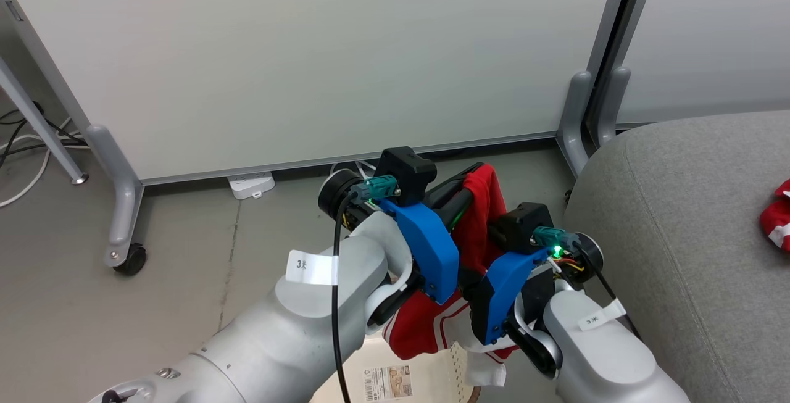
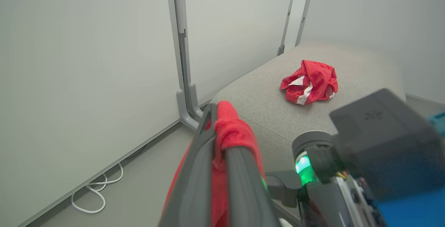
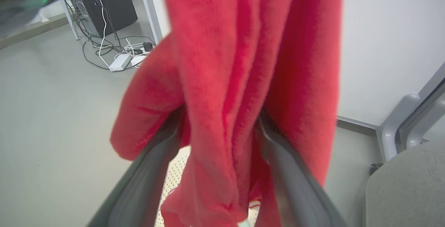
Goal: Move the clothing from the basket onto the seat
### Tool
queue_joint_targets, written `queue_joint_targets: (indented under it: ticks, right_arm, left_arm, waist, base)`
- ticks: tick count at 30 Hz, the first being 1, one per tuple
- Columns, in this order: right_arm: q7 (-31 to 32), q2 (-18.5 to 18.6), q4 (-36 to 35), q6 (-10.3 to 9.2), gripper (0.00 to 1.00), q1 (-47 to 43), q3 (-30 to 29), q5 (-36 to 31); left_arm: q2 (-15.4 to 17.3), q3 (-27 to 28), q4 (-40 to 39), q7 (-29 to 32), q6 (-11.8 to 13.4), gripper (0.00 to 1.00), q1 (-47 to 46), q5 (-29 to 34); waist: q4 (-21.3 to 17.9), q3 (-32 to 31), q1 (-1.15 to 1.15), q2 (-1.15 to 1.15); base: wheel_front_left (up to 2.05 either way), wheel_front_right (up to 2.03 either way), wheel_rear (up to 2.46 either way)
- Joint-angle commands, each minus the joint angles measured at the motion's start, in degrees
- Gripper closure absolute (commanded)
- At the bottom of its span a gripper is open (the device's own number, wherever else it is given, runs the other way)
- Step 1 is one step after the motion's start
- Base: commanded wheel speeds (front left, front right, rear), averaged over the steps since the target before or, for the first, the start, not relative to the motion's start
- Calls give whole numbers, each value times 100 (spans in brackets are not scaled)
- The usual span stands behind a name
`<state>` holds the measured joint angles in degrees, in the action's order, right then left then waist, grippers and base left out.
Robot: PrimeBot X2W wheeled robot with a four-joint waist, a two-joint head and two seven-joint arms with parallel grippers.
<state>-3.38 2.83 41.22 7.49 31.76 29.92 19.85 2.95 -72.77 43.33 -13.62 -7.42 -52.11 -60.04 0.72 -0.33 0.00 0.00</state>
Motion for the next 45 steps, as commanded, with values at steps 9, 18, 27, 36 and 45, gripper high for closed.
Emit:
queue_joint_targets:
  ticks: [9, 18, 27, 36, 45]
  right_arm:
    - [-192, 9, 562, 2, 100, 414, 481, 377]
    - [-496, 9, 774, 2, 100, 433, 662, 612]
    - [-645, 9, 928, 2, 100, 480, 775, 729]
    - [-732, 9, 1020, 1, 100, 563, 847, 837]
    - [-853, 9, 1079, 1, 100, 636, 812, 892]
  left_arm:
    - [-7, -35, -88, -5, -9, 100, -39, -65]
    - [-8, -50, 79, -70, -9, 100, 7, -98]
    - [-8, -57, 189, -98, -9, 100, 52, -134]
    - [-8, -66, 188, -119, -9, 99, 66, -116]
    - [158, 107, 218, -158, -9, 0, 299, -126]
  waist:
    - [8, -38, 0, 0]
    - [-67, -89, 0, 0]
    - [-144, -125, 0, 0]
    - [-133, -120, 0, 0]
    - [-152, -69, 0, 0]
  base:
    - [0, 0, 0]
    - [0, 0, 0]
    - [0, 0, 0]
    - [0, 0, 0]
    - [0, 0, 0]
